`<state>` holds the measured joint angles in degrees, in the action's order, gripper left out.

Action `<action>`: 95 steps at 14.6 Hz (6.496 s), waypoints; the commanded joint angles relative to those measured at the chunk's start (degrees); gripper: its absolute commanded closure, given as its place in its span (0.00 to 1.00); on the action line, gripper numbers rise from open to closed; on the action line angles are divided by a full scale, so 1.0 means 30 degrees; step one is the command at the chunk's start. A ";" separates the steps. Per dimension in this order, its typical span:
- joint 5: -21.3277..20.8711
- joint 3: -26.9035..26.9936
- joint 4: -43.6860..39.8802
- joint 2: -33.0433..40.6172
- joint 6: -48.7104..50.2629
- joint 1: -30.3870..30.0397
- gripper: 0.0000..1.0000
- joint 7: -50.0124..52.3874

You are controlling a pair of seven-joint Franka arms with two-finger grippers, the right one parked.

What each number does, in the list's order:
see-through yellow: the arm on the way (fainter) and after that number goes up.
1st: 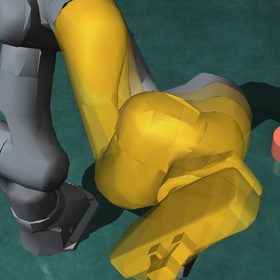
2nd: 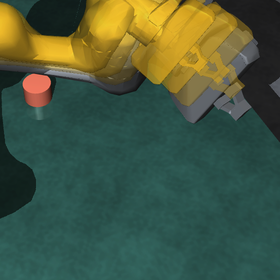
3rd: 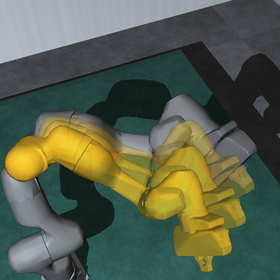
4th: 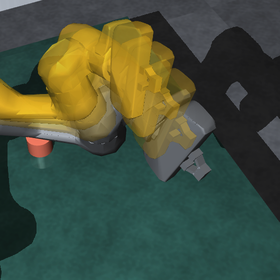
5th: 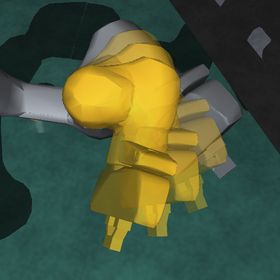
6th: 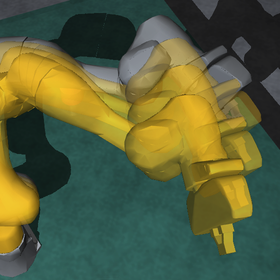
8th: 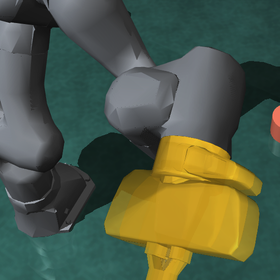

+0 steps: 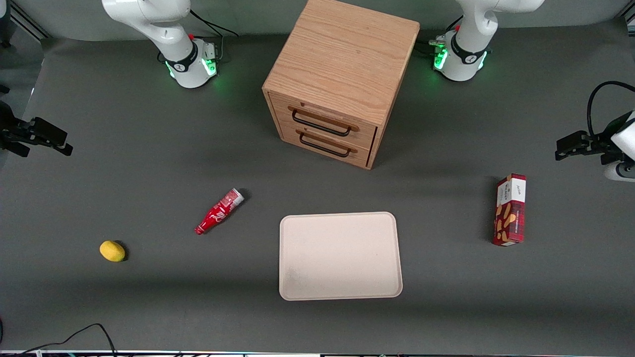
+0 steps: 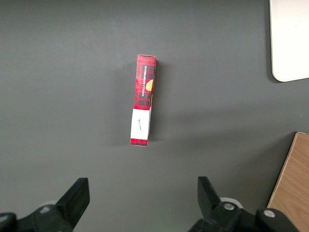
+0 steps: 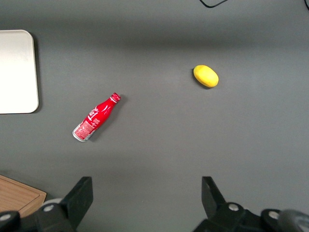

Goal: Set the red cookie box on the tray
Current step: 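Move the left gripper down toward the red plaid shortbread box, then lower the open left gripper around the box and close on it, then lift the gripped box up off the table with the left gripper, then carry the box over the cream tray and lower it onto the tray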

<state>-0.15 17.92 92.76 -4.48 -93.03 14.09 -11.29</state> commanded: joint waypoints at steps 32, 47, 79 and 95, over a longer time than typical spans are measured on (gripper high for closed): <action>0.4441 0.0005 0.8046 -0.6768 -1.6275 -0.0684 0.00 -0.5642; 0.4473 -0.0083 0.8164 -0.7004 -1.6657 -0.0713 0.97 -0.5730; 0.1925 -0.3980 -1.2667 -1.2446 -0.2376 0.3913 0.86 1.3306; 0.0079 -0.4009 -1.2901 -1.8105 -0.8424 0.5644 0.86 1.3752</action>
<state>0.78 5.31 56.41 -57.05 -117.77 30.25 30.53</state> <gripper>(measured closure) 0.705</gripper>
